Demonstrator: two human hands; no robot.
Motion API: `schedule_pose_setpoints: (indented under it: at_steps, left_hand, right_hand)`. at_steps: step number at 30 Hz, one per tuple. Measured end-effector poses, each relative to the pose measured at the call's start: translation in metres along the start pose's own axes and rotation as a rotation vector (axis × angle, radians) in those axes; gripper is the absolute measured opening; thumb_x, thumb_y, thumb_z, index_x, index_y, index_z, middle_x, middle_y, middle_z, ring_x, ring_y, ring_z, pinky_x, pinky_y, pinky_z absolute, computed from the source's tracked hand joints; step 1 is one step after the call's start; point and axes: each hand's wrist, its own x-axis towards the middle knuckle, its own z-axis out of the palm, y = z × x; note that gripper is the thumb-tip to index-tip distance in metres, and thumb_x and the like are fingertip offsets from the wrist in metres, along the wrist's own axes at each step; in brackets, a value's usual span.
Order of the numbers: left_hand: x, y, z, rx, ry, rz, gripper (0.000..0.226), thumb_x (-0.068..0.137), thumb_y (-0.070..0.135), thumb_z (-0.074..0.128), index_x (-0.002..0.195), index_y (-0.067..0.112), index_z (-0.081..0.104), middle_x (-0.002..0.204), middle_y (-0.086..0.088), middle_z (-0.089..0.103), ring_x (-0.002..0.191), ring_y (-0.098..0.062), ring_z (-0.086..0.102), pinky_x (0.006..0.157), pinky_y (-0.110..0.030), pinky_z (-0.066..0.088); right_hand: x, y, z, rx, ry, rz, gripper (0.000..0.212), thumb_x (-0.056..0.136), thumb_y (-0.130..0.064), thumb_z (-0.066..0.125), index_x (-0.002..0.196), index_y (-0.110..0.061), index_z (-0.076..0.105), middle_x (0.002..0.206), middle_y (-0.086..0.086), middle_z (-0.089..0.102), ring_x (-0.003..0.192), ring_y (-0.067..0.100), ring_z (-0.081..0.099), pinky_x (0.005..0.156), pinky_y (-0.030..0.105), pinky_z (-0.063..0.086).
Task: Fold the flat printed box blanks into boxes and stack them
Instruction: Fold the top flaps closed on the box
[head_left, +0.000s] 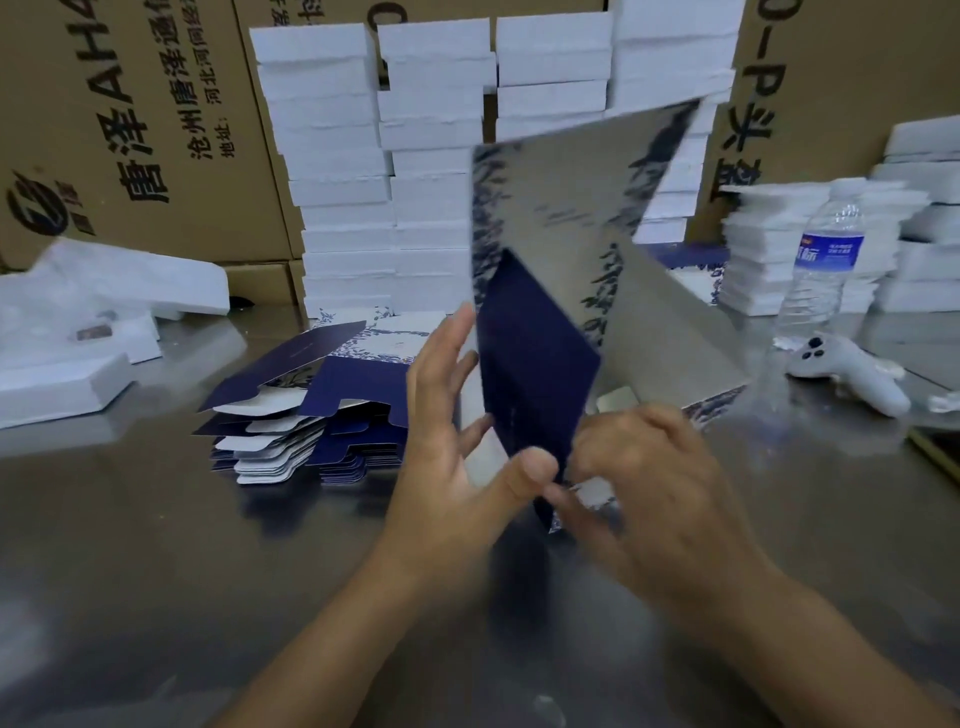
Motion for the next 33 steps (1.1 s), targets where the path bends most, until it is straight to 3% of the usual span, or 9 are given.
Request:
schedule_pose_setpoints:
  at_steps: [4, 7, 10, 15, 18, 21, 26, 30, 33]
  left_hand:
    - [0.000, -0.001, -0.003, 0.206, -0.009, 0.109, 0.077, 0.063, 0.085, 0.050, 0.132, 0.069, 0.022, 0.158, 0.010, -0.003, 0.146, -0.009, 0.015, 0.109, -0.046, 0.037]
    - [0.000, -0.003, -0.007, 0.280, 0.002, 0.115, 0.072, 0.064, 0.087, 0.045, 0.131, 0.068, 0.027, 0.157, 0.011, -0.006, 0.147, -0.016, 0.012, 0.109, -0.055, 0.034]
    - [0.001, -0.003, -0.009, 0.319, 0.008, 0.133, 0.067, 0.066, 0.086, 0.047, 0.128, 0.066, 0.033, 0.156, 0.012, -0.005, 0.146, -0.016, 0.014, 0.112, -0.052, 0.031]
    - [0.005, -0.005, -0.010, 0.288, 0.052, 0.270, 0.051, 0.074, 0.071, 0.058, 0.115, 0.050, 0.036, 0.148, -0.004, 0.011, 0.144, -0.024, 0.019, 0.110, -0.052, 0.033]
    - [0.006, -0.008, -0.008, 0.271, 0.101, 0.326, 0.054, 0.075, 0.064, 0.063, 0.110, 0.037, 0.033, 0.143, -0.008, 0.018, 0.136, -0.030, 0.031, 0.104, -0.045, 0.040]
    - [0.007, -0.011, -0.007, 0.330, 0.137, 0.372, 0.056, 0.074, 0.066, 0.062, 0.110, 0.035, 0.032, 0.141, -0.008, 0.021, 0.136, -0.028, 0.030, 0.096, -0.036, 0.042]
    - [0.006, -0.015, -0.006, 0.377, 0.143, 0.423, 0.053, 0.076, 0.064, 0.062, 0.110, 0.033, 0.035, 0.133, -0.015, 0.026, 0.124, -0.045, 0.039, 0.097, -0.036, 0.041]
    - [0.004, -0.015, -0.005, 0.345, 0.148, 0.474, 0.056, 0.076, 0.065, 0.062, 0.113, 0.035, 0.034, 0.138, -0.007, 0.023, 0.130, -0.031, 0.036, 0.103, -0.027, 0.036]
    - [0.004, -0.015, -0.006, 0.334, 0.158, 0.440, 0.057, 0.075, 0.067, 0.062, 0.113, 0.035, 0.034, 0.139, -0.007, 0.023, 0.128, -0.037, 0.039, 0.099, -0.028, 0.040]
  right_hand:
    - [-0.004, -0.005, 0.007, -0.054, -0.011, -0.076, 0.024, 0.081, -0.002, 0.064, 0.091, -0.012, 0.044, 0.093, -0.002, 0.049, 0.082, 0.016, 0.053, 0.068, 0.031, 0.041]
    - [-0.003, -0.006, 0.007, -0.071, -0.017, -0.096, 0.034, 0.073, 0.001, 0.072, 0.089, -0.013, 0.045, 0.080, 0.002, 0.062, 0.075, 0.020, 0.058, 0.066, 0.030, 0.041]
    - [-0.002, -0.010, 0.006, -0.034, -0.055, -0.080, 0.032, 0.072, 0.000, 0.071, 0.086, -0.012, 0.045, 0.076, 0.004, 0.064, 0.072, 0.021, 0.058, 0.066, 0.030, 0.043]
    - [0.001, -0.020, -0.004, 0.331, 0.034, 0.196, 0.019, 0.079, 0.002, 0.050, 0.090, -0.011, 0.043, 0.092, 0.014, 0.064, 0.091, 0.026, 0.061, 0.079, 0.031, 0.049]
    - [0.008, -0.019, -0.005, 0.198, 0.043, 0.348, 0.018, 0.080, 0.003, 0.040, 0.091, -0.010, 0.048, 0.093, 0.008, 0.062, 0.090, 0.013, 0.055, 0.083, 0.015, 0.042]
    - [0.026, -0.013, -0.011, 0.005, -0.298, 0.491, 0.028, 0.077, 0.002, 0.050, 0.100, -0.010, 0.059, 0.096, 0.005, 0.062, 0.089, 0.015, 0.052, 0.072, 0.022, 0.039]
    - [0.059, 0.005, 0.010, -0.155, -0.973, 0.584, 0.039, 0.088, -0.025, 0.052, 0.126, -0.022, 0.045, 0.126, 0.004, 0.051, 0.116, 0.026, 0.051, 0.088, 0.037, 0.046]
    - [0.064, 0.019, 0.037, -0.252, -1.144, 0.508, 0.034, 0.093, -0.025, 0.043, 0.123, -0.014, 0.053, 0.129, 0.011, 0.051, 0.115, 0.029, 0.052, 0.096, 0.042, 0.044]
    - [0.064, 0.022, 0.043, -0.243, -1.137, 0.585, 0.029, 0.093, -0.020, 0.048, 0.119, -0.010, 0.056, 0.124, 0.015, 0.054, 0.112, 0.033, 0.054, 0.087, 0.038, 0.044]
